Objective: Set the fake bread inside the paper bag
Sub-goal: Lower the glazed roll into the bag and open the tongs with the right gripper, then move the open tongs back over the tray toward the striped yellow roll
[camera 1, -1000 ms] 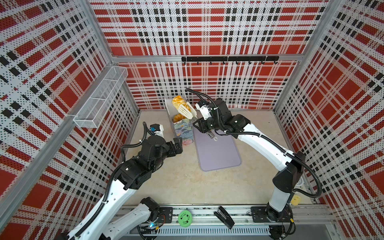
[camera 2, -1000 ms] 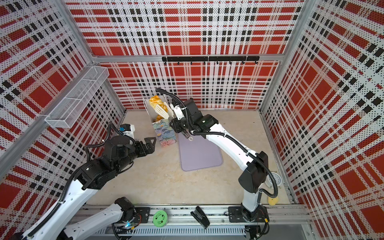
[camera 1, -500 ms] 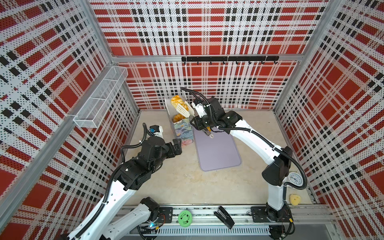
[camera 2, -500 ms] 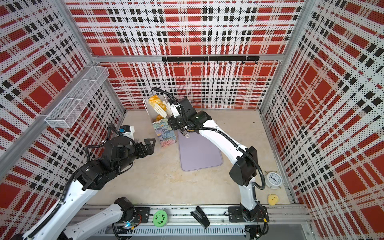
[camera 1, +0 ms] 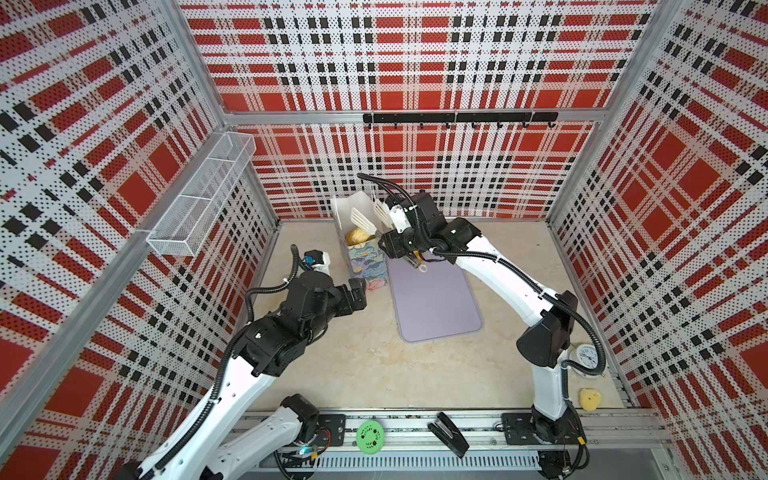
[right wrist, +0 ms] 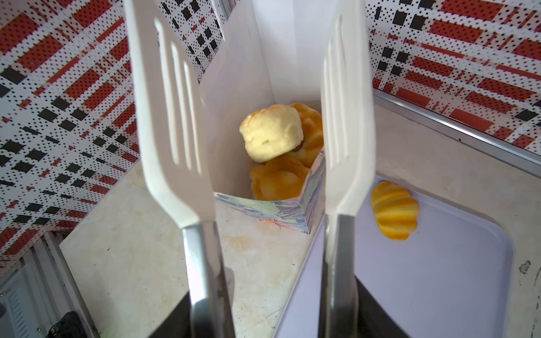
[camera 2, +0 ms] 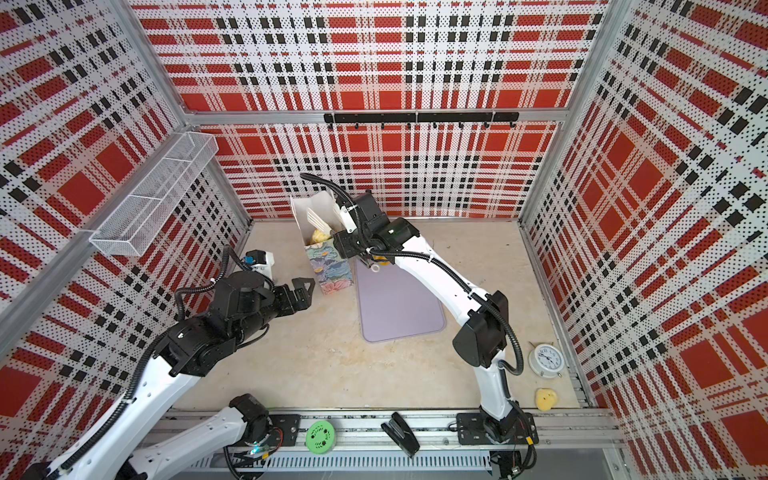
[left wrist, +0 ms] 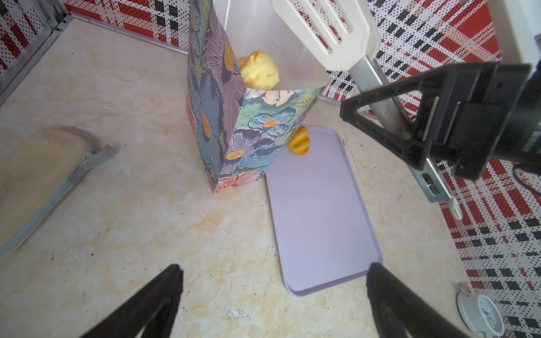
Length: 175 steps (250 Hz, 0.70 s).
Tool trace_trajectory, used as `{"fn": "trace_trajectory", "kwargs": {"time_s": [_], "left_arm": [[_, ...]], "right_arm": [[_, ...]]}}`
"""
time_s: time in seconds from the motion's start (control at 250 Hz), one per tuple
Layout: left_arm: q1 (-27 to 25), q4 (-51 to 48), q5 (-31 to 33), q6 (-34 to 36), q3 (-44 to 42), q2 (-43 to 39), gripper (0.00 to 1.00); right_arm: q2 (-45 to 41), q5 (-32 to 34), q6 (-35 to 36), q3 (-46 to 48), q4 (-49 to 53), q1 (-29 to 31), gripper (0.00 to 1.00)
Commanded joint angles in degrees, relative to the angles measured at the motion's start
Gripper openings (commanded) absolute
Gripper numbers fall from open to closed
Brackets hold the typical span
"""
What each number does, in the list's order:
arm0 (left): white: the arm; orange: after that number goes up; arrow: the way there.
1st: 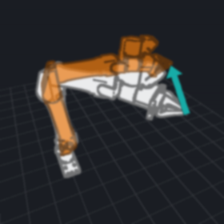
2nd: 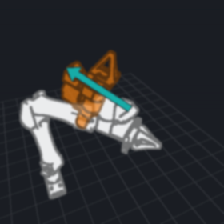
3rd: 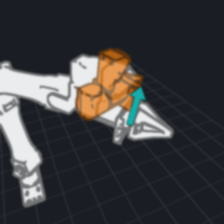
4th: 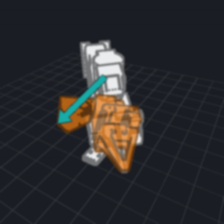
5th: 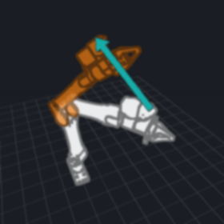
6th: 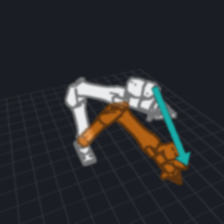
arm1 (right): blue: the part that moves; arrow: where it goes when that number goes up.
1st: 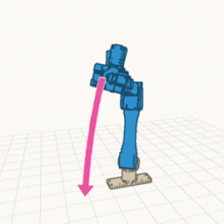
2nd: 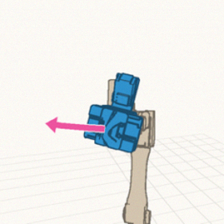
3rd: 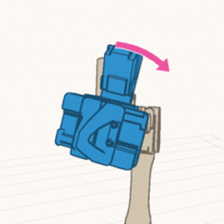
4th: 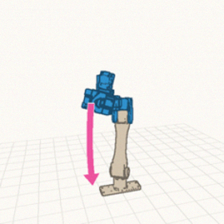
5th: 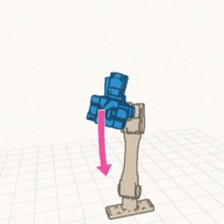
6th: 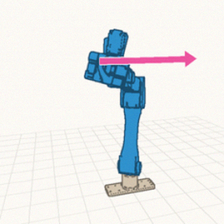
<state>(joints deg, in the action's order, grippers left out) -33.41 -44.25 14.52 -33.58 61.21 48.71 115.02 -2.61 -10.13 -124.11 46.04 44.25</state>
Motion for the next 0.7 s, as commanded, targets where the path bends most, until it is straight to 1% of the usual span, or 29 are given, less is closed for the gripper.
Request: {"fn": "trace_trajectory", "kwargs": {"time_s": [0.0, 0.1, 0.188, 0.484, 0.696], "left_arm": [[0.4, 0.0, -0.1, -0.3, -0.4, 0.0, 0.99], [0.3, 0.1, -0.2, -0.3, -0.4, -0.1, 0.99], [0.2, -0.1, -0.2, -0.3, -0.5, -0.3, 0.99], [-1.3, 0.0, 0.3, -1.8, -2.9, -1.6, 0.99], [-5.3, 0.1, 3.3, -2.8, -3.9, -1.8, 0.99]], "right_arm": [[-0.1, 1.0, 1.6, -2.4, -1.6, 0.3, 0.62], [-1.7, 1.0, 2.0, -1.4, -1.9, 0.3, 0.62], [-4.3, 2.0, 3.0, 1.4, -2.5, 0.2, 0.62], [-15.8, 8.6, 7.4, 18.6, -4.7, -0.5, 0.64], [-21.4, 10.5, 7.3, 29.3, -6.4, -3.1, 0.64]]}}
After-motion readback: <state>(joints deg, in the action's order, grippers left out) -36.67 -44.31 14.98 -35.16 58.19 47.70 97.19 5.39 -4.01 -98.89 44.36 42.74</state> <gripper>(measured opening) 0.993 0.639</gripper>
